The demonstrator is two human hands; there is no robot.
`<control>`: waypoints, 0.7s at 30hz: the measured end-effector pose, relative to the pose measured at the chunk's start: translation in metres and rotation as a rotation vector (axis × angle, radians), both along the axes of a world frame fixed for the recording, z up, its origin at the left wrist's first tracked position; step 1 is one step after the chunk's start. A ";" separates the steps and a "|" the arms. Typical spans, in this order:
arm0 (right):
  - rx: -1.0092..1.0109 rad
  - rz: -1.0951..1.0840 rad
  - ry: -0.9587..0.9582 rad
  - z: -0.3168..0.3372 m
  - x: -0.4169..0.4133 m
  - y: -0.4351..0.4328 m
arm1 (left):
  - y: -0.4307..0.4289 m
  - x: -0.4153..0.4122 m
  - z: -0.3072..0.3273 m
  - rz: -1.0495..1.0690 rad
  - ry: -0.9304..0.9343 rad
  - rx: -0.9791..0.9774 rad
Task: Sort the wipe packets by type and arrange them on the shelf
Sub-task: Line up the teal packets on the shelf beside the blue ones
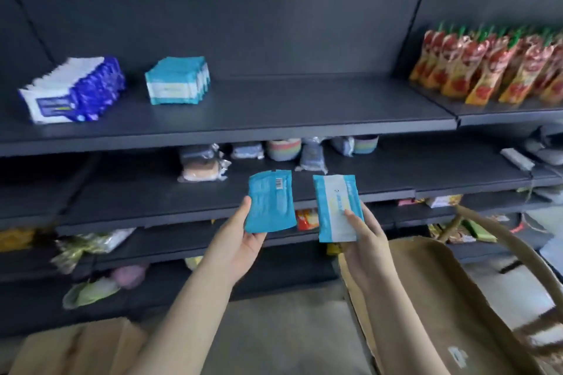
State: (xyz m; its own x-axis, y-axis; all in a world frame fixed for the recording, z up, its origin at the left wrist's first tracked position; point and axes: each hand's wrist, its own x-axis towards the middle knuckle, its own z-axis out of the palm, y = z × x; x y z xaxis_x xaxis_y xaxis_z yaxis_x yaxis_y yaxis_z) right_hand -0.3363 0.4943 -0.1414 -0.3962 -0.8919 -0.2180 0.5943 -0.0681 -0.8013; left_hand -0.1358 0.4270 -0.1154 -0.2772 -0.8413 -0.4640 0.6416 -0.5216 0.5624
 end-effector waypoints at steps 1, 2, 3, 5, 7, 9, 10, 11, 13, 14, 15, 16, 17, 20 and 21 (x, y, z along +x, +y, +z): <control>-0.020 0.041 0.027 0.010 0.013 -0.015 | -0.006 0.017 0.010 0.027 0.014 -0.016; -0.039 0.072 0.045 0.021 0.025 -0.029 | -0.012 0.032 0.020 0.046 0.025 -0.035; -0.060 0.103 0.054 0.031 0.036 -0.042 | -0.018 0.046 0.028 0.064 0.034 -0.057; -0.096 0.161 0.052 0.049 0.059 -0.069 | -0.030 0.069 0.041 0.108 0.032 -0.097; -0.086 0.171 0.041 0.061 0.079 -0.096 | -0.043 0.087 0.050 0.142 0.039 -0.115; -0.062 0.163 0.027 0.068 0.096 -0.124 | -0.059 0.101 0.054 0.146 0.052 -0.138; -0.060 0.164 0.018 0.072 0.103 -0.139 | -0.069 0.105 0.054 0.143 0.061 -0.152; -0.064 0.169 0.004 0.075 0.109 -0.153 | -0.080 0.110 0.054 0.140 0.075 -0.165; -0.073 0.180 -0.029 0.082 0.116 -0.182 | -0.103 0.115 0.057 0.135 0.107 -0.182; -0.081 0.191 -0.039 0.085 0.117 -0.197 | -0.117 0.116 0.058 0.143 0.116 -0.187; -0.091 0.204 -0.041 0.088 0.118 -0.212 | -0.130 0.117 0.060 0.161 0.117 -0.186; -0.102 0.219 -0.037 0.091 0.117 -0.228 | -0.142 0.117 0.062 0.180 0.117 -0.186; -0.113 0.228 -0.038 0.093 0.116 -0.245 | -0.154 0.117 0.063 0.191 0.114 -0.191; -0.131 0.264 -0.050 0.097 0.114 -0.293 | -0.189 0.116 0.070 0.211 0.118 -0.202; -0.124 0.285 -0.063 0.097 0.114 -0.307 | -0.200 0.117 0.071 0.227 0.116 -0.202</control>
